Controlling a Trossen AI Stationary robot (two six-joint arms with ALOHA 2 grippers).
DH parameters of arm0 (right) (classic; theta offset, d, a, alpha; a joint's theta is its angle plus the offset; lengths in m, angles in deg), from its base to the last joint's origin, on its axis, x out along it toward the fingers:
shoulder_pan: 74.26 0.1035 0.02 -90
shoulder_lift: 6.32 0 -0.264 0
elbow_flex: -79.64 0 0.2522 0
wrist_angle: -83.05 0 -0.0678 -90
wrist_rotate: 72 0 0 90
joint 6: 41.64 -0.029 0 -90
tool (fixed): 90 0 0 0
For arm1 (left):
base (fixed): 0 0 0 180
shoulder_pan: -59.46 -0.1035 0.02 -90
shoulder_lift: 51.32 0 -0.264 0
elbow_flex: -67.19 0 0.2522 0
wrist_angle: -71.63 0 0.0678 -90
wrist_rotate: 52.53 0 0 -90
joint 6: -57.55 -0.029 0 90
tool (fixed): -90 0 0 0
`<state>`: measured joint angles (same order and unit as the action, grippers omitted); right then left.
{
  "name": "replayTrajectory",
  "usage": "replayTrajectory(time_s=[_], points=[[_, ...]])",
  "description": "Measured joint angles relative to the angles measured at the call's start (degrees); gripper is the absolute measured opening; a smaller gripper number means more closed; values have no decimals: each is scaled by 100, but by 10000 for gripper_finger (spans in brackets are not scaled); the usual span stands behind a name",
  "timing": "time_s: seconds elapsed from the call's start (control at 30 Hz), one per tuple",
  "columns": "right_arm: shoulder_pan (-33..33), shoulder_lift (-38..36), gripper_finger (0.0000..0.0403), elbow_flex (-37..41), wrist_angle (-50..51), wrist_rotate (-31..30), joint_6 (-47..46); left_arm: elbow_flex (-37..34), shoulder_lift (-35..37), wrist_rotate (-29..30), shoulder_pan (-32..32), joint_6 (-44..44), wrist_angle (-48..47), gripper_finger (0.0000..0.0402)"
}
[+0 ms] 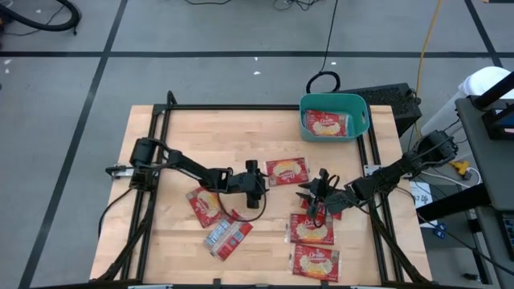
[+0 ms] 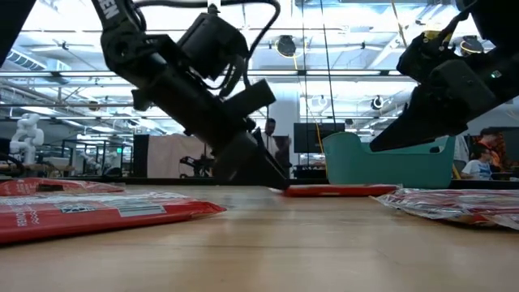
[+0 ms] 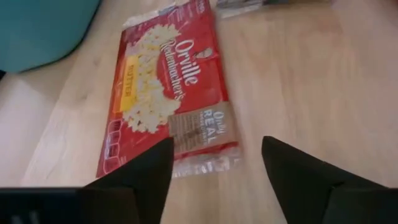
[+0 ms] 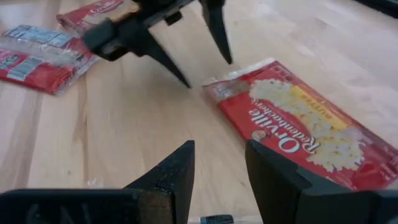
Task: Sort popcorn bags into baskets
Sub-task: Put the red popcorn bag into the blue bin
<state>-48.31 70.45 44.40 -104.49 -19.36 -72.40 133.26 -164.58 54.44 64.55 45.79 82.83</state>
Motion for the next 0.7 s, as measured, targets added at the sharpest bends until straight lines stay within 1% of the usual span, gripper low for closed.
replayTrajectory(time_s=[0.1,0.17,0.33,0.6,0.63,0.7], points=[[0,0,134,0,-14,6,11,-1,-61,-41,-190,92,-115,217],[0,0,134,0,-26,9,44,5,-95,-210,-325,177,-211,196],[0,0,134,0,-28,11,39,11,-85,-291,-509,189,-328,130],[0,0,134,0,-230,13,39,-2,-102,-170,-546,-526,-232,17],[0,0,134,0,-279,13,44,-2,-102,-169,-553,-566,-228,9],[0,0,134,0,-392,13,77,-4,-102,-164,-557,-633,-197,6]])
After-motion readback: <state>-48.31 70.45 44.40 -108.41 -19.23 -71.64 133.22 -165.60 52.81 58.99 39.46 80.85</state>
